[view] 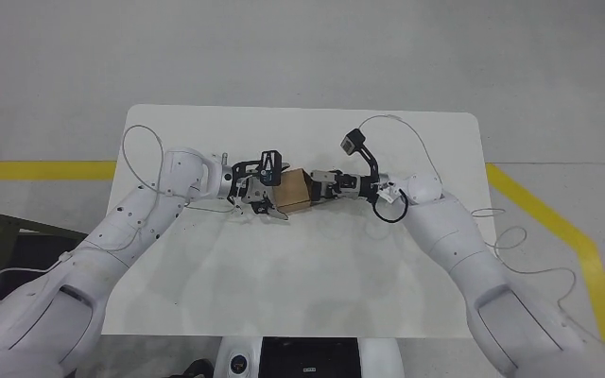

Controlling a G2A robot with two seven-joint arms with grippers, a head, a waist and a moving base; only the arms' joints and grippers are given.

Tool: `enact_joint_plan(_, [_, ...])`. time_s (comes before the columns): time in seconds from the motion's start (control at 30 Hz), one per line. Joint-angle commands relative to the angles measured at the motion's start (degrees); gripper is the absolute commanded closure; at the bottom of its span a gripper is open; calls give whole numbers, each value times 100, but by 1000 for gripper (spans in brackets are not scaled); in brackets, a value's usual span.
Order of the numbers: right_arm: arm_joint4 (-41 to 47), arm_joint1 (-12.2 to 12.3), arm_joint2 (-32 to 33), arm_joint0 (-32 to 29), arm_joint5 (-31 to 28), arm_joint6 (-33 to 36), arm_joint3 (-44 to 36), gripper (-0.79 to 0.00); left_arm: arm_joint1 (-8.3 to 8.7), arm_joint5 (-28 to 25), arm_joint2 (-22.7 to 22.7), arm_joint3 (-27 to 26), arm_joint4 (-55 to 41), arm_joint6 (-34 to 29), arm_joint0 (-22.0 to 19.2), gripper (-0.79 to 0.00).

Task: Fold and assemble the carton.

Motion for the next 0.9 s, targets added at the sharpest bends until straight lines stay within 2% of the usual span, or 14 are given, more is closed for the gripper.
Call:
enact_joint_plan(0.0, [4, -18, -15, 48, 4, 4, 51, -785, 5, 0, 29, 6, 3, 27, -13, -785])
enact_joint_plan(0.43, [-114, -45, -6, 330, -52, -52, 543, -785, 55, 0, 177, 45, 66, 139, -82, -785])
enact_joint_plan(0.87, [9, -61, -175, 244, 322, 323, 167, -785, 51, 70, 24, 192, 92, 176, -147, -785])
